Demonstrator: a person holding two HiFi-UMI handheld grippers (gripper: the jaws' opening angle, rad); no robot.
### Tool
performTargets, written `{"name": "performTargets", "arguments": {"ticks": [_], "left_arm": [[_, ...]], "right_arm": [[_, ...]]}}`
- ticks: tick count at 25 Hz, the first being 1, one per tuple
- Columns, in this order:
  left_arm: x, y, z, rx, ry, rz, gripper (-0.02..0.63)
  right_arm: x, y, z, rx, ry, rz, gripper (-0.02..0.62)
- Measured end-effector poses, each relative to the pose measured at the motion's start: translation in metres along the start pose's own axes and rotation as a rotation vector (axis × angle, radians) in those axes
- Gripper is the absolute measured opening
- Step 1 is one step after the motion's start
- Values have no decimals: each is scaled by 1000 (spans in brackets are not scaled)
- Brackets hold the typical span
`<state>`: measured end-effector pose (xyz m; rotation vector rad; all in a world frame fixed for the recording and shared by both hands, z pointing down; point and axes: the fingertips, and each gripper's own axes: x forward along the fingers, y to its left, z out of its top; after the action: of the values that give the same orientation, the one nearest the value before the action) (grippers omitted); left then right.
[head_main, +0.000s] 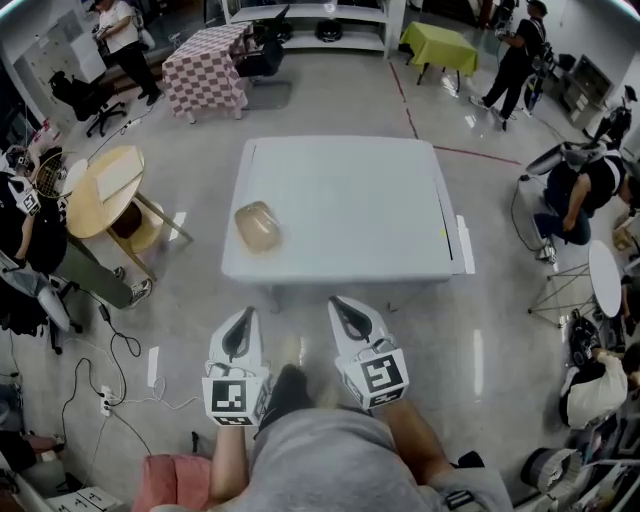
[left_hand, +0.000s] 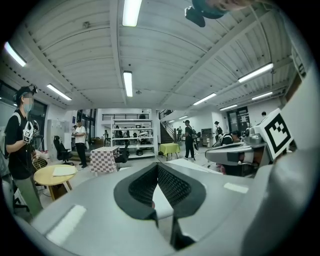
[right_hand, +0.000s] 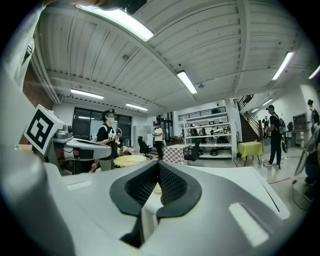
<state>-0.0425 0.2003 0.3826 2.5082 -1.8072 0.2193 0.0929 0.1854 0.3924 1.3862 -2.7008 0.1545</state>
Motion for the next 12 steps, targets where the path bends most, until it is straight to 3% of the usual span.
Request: {"name": "performTargets", "arguments": {"ticks": [12], "left_arm": [[82,45,-7,-30,60,-19,11]], "right_arm": [[85,-35,-3,24,68,-1,3]]}}
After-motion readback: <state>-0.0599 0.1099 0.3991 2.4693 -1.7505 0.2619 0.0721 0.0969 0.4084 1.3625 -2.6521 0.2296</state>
